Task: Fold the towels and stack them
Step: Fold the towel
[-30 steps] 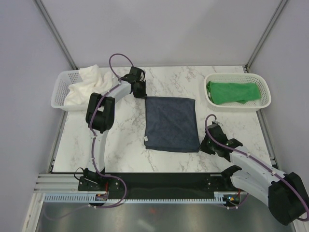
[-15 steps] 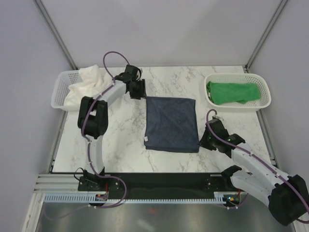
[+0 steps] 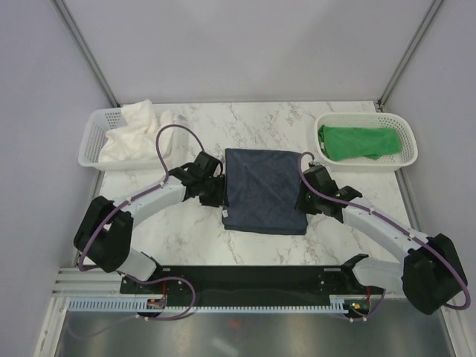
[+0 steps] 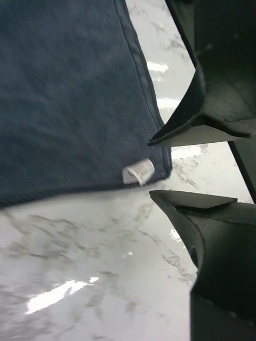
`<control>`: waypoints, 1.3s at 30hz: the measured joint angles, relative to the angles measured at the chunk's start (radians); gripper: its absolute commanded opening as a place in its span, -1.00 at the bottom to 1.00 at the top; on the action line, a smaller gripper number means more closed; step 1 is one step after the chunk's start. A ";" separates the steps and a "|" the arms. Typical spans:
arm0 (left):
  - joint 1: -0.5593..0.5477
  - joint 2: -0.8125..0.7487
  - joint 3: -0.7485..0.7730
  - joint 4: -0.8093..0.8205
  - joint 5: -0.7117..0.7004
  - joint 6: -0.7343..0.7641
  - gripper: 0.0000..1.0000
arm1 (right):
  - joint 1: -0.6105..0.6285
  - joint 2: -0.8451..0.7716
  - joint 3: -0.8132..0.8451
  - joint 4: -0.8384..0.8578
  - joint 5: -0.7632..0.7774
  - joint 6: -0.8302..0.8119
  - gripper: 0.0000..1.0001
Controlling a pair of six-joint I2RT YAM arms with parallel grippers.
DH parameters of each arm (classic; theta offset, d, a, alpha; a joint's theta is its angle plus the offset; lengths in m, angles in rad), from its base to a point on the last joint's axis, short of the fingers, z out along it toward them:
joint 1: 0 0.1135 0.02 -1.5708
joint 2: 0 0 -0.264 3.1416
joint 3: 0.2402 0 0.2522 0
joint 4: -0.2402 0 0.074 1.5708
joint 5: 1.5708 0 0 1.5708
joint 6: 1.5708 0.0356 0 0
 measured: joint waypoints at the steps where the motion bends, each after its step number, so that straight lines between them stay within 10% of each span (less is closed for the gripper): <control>1: -0.003 0.004 -0.045 0.002 0.001 -0.021 -0.13 | 0.008 0.014 -0.008 0.019 -0.005 0.002 -0.51; 9: -0.019 -0.029 -0.230 0.056 -0.021 -0.132 -0.25 | 0.126 -0.026 -0.217 0.136 0.002 0.114 -0.49; 21: -0.043 -0.309 -0.382 0.173 -0.013 -0.235 0.12 | 0.171 -0.154 -0.307 0.156 0.019 0.192 -0.49; 39: -0.059 -0.107 -0.359 0.262 -0.002 -0.276 -0.41 | 0.177 -0.179 -0.313 0.145 0.031 0.196 -0.49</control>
